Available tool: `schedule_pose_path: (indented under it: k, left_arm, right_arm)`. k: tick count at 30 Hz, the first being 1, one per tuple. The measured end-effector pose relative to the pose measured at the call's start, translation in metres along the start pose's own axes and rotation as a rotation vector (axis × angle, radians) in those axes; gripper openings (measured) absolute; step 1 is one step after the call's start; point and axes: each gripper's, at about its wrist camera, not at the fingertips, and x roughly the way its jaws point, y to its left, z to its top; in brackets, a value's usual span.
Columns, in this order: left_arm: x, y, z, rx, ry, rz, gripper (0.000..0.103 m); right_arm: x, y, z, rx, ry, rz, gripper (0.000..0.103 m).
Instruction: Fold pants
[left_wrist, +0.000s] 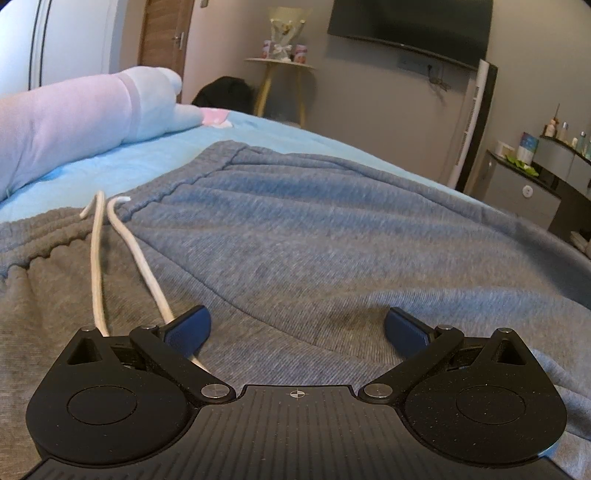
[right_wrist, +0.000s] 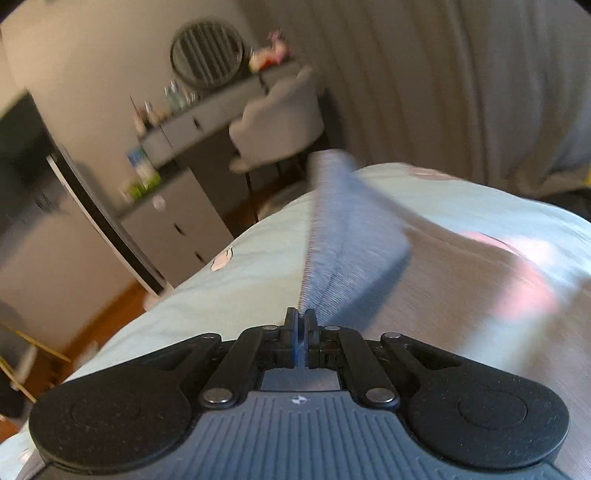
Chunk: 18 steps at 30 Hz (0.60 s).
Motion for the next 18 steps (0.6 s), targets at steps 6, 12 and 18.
schedule_pose_path:
  k: [6,12,18]
  left_arm:
    - [-0.007,0.006,0.009,0.029,0.031,-0.061,0.103]
    - [-0.026,0.006,0.04,-0.021,0.097,-0.253,0.103]
    - [0.001,-0.033,0.086,0.078,0.179,-0.37,0.103]
  right_arm:
    - [-0.088,-0.087,-0.084,0.033,0.091,-0.072,0.002]
    - [-0.105,-0.101,-0.074,-0.076,0.081,-0.127,0.022]
    - [-0.079,-0.046,-0.07,-0.466,0.058,-0.048,0.064]
